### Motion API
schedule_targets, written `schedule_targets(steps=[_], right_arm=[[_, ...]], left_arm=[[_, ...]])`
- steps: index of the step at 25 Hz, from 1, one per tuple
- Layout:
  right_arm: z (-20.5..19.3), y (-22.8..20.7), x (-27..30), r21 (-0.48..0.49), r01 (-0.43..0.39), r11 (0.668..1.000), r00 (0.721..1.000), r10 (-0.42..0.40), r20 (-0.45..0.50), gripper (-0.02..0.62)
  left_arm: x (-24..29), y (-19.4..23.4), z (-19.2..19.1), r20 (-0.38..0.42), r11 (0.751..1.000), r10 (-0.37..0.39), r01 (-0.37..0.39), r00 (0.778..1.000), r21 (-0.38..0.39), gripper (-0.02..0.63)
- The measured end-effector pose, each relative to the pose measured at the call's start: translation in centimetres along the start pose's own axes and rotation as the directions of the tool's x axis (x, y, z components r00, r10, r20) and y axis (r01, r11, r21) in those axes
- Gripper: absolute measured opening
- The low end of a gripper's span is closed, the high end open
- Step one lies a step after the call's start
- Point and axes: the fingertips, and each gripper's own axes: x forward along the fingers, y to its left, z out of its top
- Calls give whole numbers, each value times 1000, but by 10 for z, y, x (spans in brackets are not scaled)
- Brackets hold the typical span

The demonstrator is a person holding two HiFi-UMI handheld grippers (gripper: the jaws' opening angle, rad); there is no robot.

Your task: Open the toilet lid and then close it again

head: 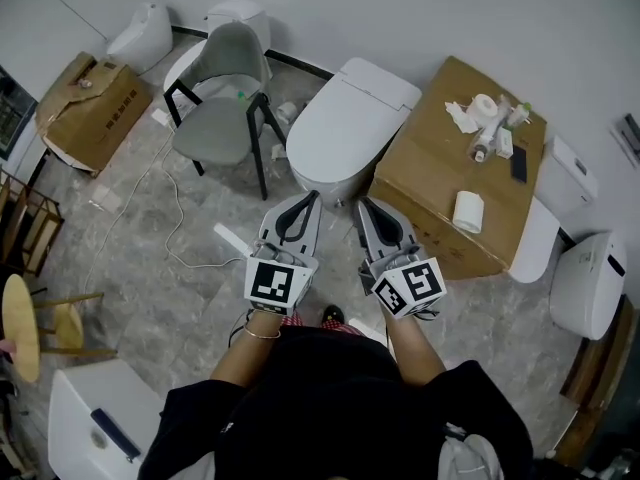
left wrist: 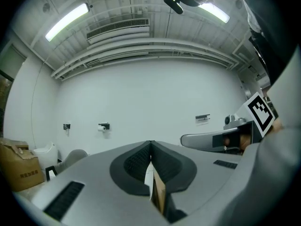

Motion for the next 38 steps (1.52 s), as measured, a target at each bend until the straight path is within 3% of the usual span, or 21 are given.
schedule_targets(steps=[14, 25, 38], right_arm=[[2, -18, 69, -23, 171, 985, 985, -170, 30, 21], [-15, -23, 151, -34, 270, 962, 962, -269, 41, 21], [-31, -40, 224, -34, 404, 914, 914, -402, 48, 21]], left_arm=[[58, 64, 2, 28, 981, -195, 195, 980, 15, 3], [99, 131, -19, 22, 939, -345, 345, 938, 6, 3], [144, 200, -38, 31, 894, -446, 447, 895, -24, 3]])
